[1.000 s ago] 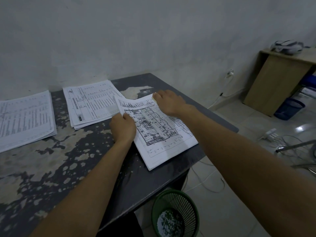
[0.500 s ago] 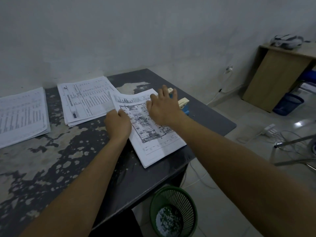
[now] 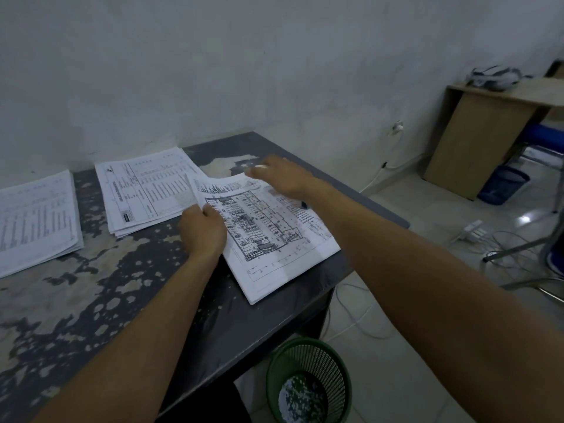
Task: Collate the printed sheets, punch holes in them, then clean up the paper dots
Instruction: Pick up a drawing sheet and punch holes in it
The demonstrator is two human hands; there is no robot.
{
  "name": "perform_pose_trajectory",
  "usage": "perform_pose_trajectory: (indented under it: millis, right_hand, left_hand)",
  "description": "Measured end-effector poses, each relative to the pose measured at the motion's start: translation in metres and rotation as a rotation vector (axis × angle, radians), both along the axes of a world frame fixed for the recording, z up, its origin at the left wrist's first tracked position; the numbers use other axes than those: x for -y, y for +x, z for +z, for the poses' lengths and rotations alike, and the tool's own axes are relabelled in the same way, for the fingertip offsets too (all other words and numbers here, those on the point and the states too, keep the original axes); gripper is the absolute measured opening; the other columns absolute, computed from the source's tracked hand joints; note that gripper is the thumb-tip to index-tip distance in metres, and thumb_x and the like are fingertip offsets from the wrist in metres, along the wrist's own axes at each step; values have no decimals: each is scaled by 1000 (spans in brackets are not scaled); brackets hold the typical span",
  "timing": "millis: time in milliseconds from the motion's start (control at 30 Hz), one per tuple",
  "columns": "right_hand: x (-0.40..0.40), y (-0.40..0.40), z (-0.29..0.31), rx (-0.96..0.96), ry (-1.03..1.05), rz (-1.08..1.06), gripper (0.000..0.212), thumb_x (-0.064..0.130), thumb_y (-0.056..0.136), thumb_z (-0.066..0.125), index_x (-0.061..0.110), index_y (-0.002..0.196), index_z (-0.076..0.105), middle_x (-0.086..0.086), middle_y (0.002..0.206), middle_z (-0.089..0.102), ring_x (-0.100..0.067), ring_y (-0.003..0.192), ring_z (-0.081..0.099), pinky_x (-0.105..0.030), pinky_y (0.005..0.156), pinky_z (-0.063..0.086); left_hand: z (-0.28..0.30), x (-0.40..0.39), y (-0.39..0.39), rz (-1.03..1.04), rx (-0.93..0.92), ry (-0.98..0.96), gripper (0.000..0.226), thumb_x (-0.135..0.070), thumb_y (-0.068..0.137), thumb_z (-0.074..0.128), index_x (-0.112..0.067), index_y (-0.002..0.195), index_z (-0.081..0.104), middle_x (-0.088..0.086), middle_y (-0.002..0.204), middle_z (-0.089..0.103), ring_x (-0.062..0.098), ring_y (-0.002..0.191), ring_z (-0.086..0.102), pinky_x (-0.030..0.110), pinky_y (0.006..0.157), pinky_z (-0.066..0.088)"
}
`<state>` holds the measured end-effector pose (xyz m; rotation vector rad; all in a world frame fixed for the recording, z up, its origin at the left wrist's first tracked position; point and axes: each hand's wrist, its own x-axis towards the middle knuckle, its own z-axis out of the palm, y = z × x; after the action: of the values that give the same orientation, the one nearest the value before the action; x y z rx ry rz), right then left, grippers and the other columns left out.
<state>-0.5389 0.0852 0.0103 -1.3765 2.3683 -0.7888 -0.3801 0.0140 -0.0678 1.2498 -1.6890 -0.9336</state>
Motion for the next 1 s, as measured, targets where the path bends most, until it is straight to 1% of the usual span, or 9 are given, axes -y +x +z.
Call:
perform_pose_trajectory:
  millis: [100,200,367,500,633,800,867,933,1000]
  right_hand:
    - [-5,-4,10,227,-115,-31,26,54,85,61,30,91,65,9,78,53,-10,73,51,-26,59,37]
    - [-1,-3,13,207,-156,-80,49,43,85,66,22,47,43,8,46,32,-11,42,29,-29,54,26]
    - [1,-1,24,104,-145,-127,41,43,89,63,13,64,52,-6,61,50,-19,53,42,-30,55,34]
    - [-1,-2,30,31,-135,-102,48,41,92,60,17,56,40,0,52,39,-15,44,32,-24,48,28]
    - [-3,4,31,39,-125,-78,39,39,97,55,12,69,59,-2,61,51,-14,48,39,-23,48,33]
    - [-5,14,45,-30,-1,-40,34,30,102,48,8,83,65,-4,82,57,-21,78,54,-31,73,44]
    - [-5,22,48,-207,73,-35,35,19,101,46,10,68,54,-3,74,53,-22,78,54,-28,68,41]
    - [-2,31,45,-458,94,-37,25,18,99,45,8,85,64,-6,89,62,-26,95,60,-32,93,41]
    - [2,43,39,-719,13,-66,26,26,98,48,11,109,66,-5,105,66,-24,108,59,-42,120,10]
  left_hand:
    - [2,-3,1,-5,-1,4,41,-14,102,39,-14,61,35,2,63,41,14,55,39,27,49,26]
    - [5,-4,1,7,22,19,40,-13,102,39,-12,62,38,2,64,43,13,55,40,27,48,27]
    - [8,-6,3,3,5,40,32,-15,103,39,-1,77,50,3,68,47,18,62,46,29,59,37]
    - [13,-7,4,7,-16,65,34,-14,103,40,-2,72,47,3,66,45,19,65,46,29,58,34]
    - [15,-8,15,-7,-7,34,33,-15,103,40,0,77,51,7,72,51,20,69,49,29,60,36]
    - [18,-10,47,-1,26,-21,40,-16,104,42,-3,66,46,6,65,48,17,58,44,28,50,29]
    - [21,-10,64,-5,6,-25,39,-17,104,41,2,71,51,12,71,53,23,65,49,31,58,35]
    - [25,-8,82,1,-18,-46,40,-18,104,42,10,80,58,20,79,60,26,72,55,34,63,40]
    - [30,-7,99,13,-20,-85,40,-19,103,42,12,84,61,20,82,62,27,74,58,34,64,42]
